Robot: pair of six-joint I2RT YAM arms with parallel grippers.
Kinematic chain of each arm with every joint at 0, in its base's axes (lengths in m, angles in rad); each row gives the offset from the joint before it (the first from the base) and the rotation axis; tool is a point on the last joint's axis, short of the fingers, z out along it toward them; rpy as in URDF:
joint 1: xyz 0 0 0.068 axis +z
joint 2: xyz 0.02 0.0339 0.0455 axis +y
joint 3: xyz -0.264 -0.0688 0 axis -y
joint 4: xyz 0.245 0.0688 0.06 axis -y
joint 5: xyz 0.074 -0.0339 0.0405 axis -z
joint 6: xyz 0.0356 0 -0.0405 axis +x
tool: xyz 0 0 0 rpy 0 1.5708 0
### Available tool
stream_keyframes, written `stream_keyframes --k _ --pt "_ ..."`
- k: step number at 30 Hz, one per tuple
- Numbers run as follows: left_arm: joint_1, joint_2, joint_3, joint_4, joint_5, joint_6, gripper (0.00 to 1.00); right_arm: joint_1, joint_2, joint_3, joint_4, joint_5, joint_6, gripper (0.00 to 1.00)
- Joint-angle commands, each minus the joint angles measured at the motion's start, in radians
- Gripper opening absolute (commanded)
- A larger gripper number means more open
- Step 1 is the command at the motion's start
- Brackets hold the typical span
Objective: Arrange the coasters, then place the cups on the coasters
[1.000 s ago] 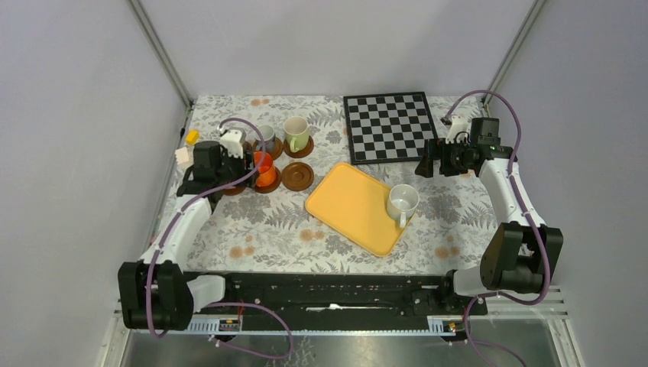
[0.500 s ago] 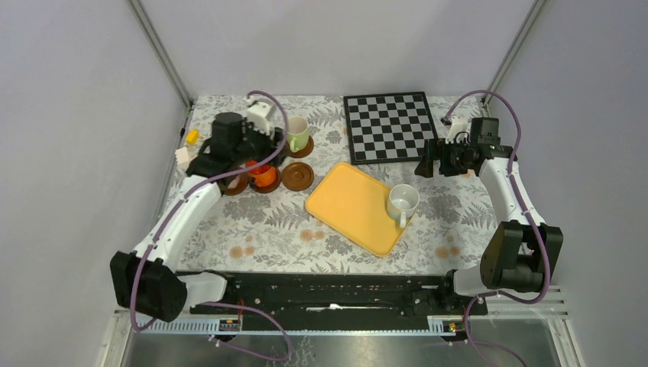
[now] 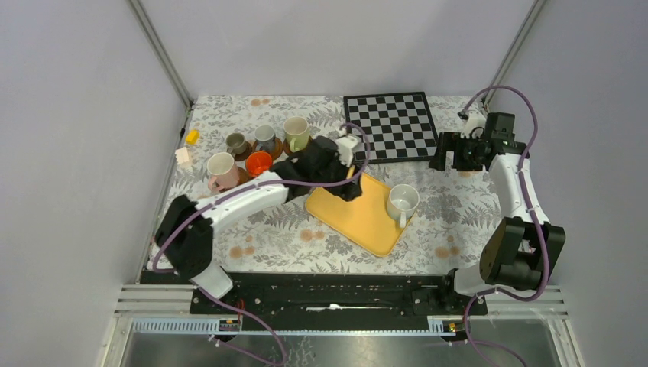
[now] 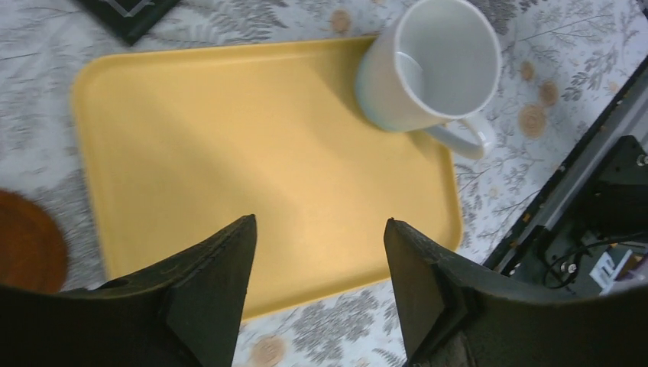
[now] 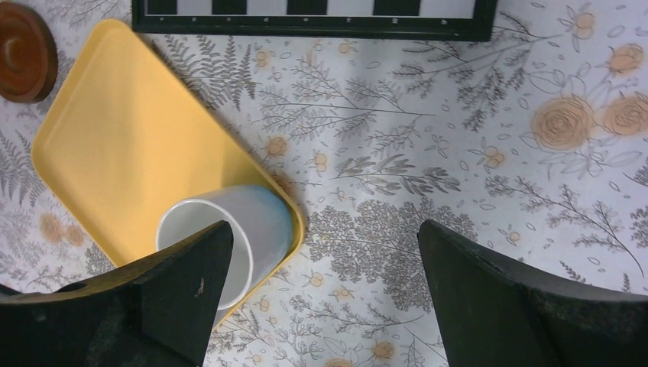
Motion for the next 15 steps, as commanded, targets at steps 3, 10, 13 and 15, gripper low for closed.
stream_keyframes --k 3,10,13,15 --pt "-0.124 0.108 0.125 0.127 0.001 -0.155 0.76 -0.023 0.021 0.029 0.006 0.004 0.019 0.98" --pt "-0.262 0.222 0.198 0.115 -0.182 -0.213 0.91 -0.024 0.021 0.018 0.004 -0.024 0.006 0.98" --pt "-0.297 0.252 0.213 0.113 -0.286 -0.241 0.95 -0.024 0.013 0.014 0.007 -0.033 0.002 0.98" --pt "-0.321 0.277 0.225 0.113 -0.351 -0.253 0.95 -0.024 0.013 0.012 0.008 -0.038 0.003 0.98"
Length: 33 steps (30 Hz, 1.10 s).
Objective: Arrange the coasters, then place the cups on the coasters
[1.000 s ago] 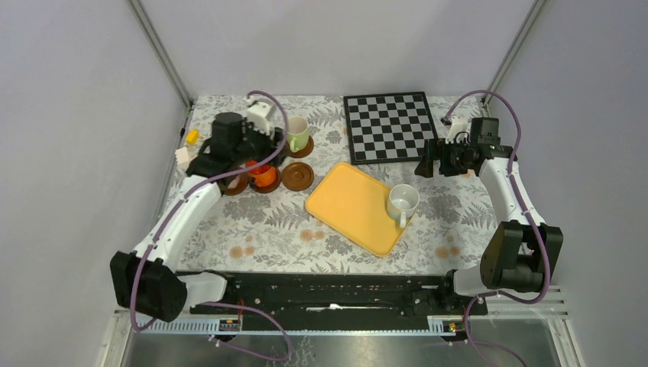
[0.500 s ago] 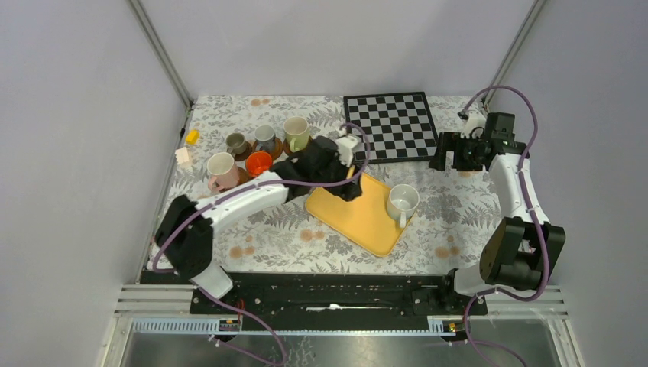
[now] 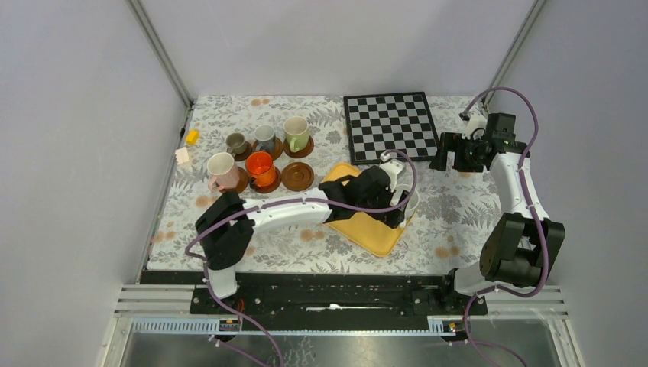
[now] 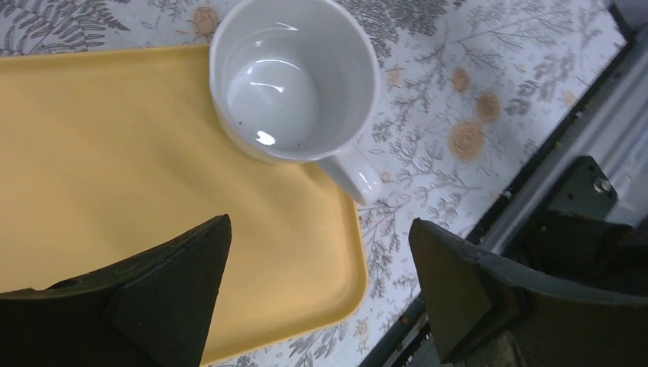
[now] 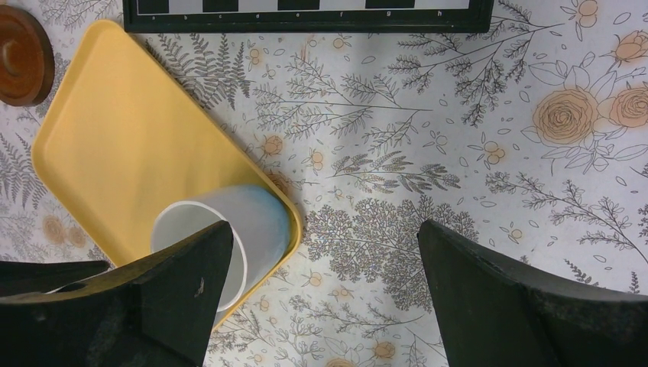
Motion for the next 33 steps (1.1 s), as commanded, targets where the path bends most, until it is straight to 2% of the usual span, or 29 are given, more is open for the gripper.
stream_keyframes --k 1,7,15,20,26,29,33 --pt "-0.038 0.044 0.064 0.038 -0.195 -0.055 0.95 -0.001 -0.012 0.011 0.009 -0.035 -0.002 0.98" --pt "-0.084 0.117 0.123 0.020 -0.305 -0.085 0.95 -0.001 -0.015 0.008 0.008 -0.033 -0.004 0.98" --pt "-0.109 0.212 0.217 0.002 -0.352 -0.101 0.92 -0.001 -0.014 -0.006 0.011 -0.053 -0.010 0.98" --pt "-0.106 0.233 0.220 -0.009 -0.375 -0.092 0.87 -0.001 -0.021 -0.007 0.014 -0.057 -0.010 0.98" --pt "-0.072 0.179 0.151 -0.012 -0.380 -0.074 0.74 -0.001 -0.025 -0.009 0.015 -0.059 -0.014 0.98" --pt "-0.058 0.127 0.090 0.015 -0.361 -0.058 0.60 -0.001 -0.024 -0.009 0.015 -0.062 -0.016 0.98" --pt "-0.044 0.081 0.029 0.059 -0.307 -0.048 0.47 -0.001 -0.020 -0.004 0.011 -0.065 -0.015 0.98"
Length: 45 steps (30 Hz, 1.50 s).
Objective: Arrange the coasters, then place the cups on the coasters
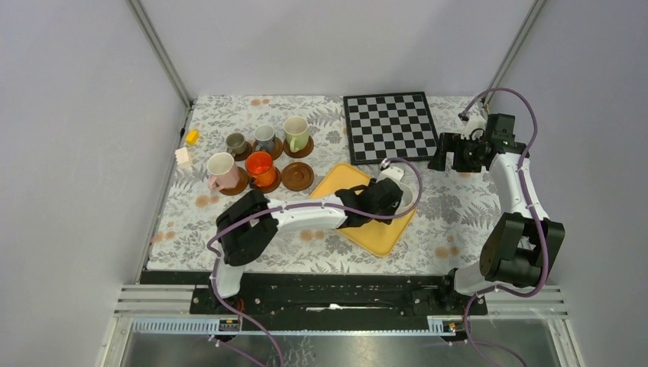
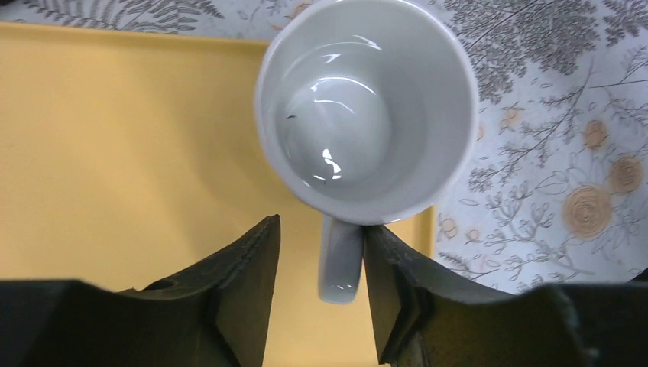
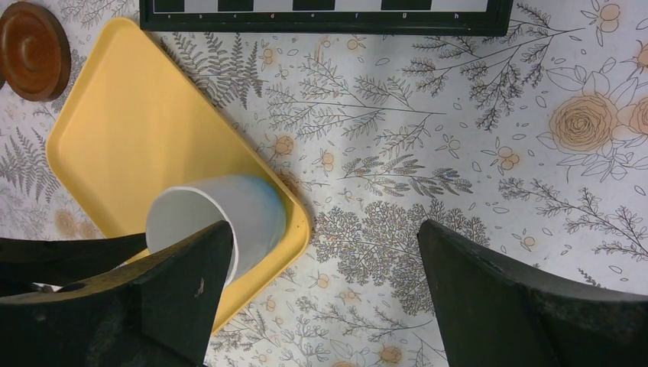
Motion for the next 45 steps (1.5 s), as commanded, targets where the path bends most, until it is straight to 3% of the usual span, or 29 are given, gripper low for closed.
stream_keyframes --k 1,8,18,21,25,27,31,36,45 --pt "0.024 -0.089 -0.045 0.062 0.046 0.027 0.45 -0.001 -0.020 0.004 0.005 -0.034 -0.015 0.98" --pt "0.047 -0.072 -0.043 0.099 0.152 0.059 0.40 -0.001 -0.023 0.000 0.003 -0.034 -0.017 0.98" --pt "0.057 -0.034 -0.025 0.065 0.193 0.073 0.26 -0.001 -0.022 0.003 0.001 -0.037 -0.023 0.98" --pt "0.064 -0.028 -0.026 0.046 0.182 0.074 0.27 -0.001 -0.025 0.001 -0.001 -0.038 -0.022 0.98" --pt "0.069 -0.030 -0.026 0.042 0.182 0.078 0.41 -0.001 -0.026 0.000 -0.001 -0.039 -0.022 0.98" --pt "0.069 -0.029 -0.025 0.043 0.184 0.080 0.42 -0.001 -0.028 0.001 -0.001 -0.039 -0.021 0.98" --pt "0.069 -0.026 -0.019 0.037 0.181 0.089 0.31 -0.001 -0.027 0.001 0.000 -0.038 -0.019 0.98" --pt "0.075 -0.028 0.005 -0.007 0.182 0.096 0.02 -0.001 -0.027 0.002 0.001 -0.039 -0.017 0.98" --pt "0.099 -0.163 -0.077 0.031 0.168 0.166 0.00 -0.001 -0.031 0.001 -0.001 -0.046 -0.018 0.98"
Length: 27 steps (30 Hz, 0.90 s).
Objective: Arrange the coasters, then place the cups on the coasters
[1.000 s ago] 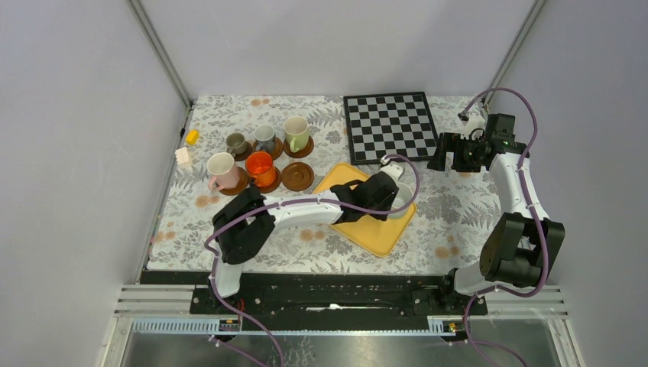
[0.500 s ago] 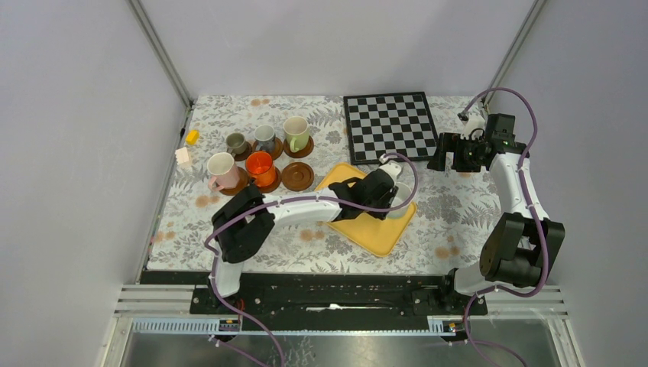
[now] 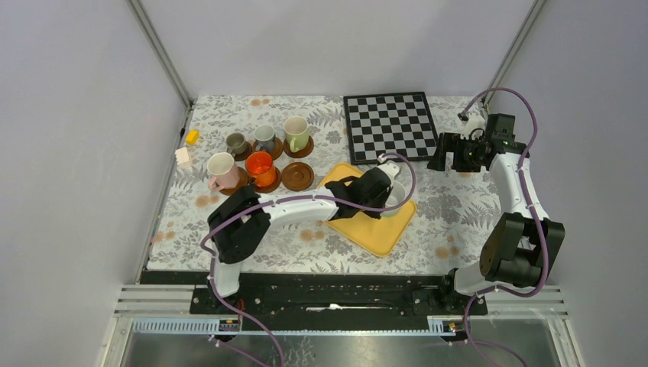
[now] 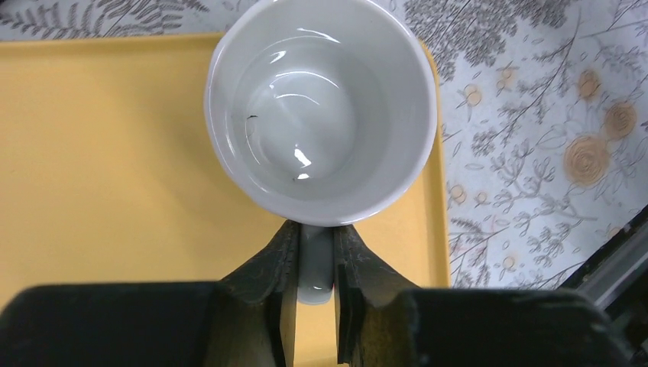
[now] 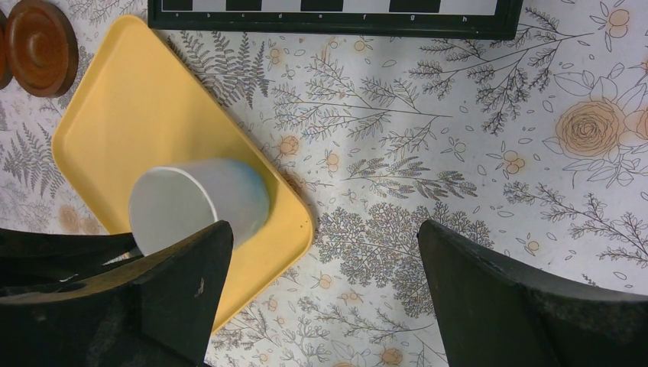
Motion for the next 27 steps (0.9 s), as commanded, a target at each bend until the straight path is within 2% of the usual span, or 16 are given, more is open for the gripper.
stream_keyframes --k 1,12,18,27 --pt "0.024 -0.145 -0.056 0.041 -0.032 0.066 0.00 -0.001 -0.031 0.001 -0.001 -0.028 -0.009 0.98" --pt "0.079 -0.292 -0.151 0.028 -0.033 0.101 0.00 -0.001 -0.026 0.004 -0.001 -0.035 -0.004 0.98" --pt "0.148 -0.351 -0.174 0.029 -0.015 0.083 0.00 -0.001 -0.020 0.005 0.000 -0.037 -0.001 0.98" --pt "0.284 -0.467 -0.300 0.030 0.021 0.043 0.00 -0.001 -0.009 0.018 -0.019 -0.028 -0.013 0.98"
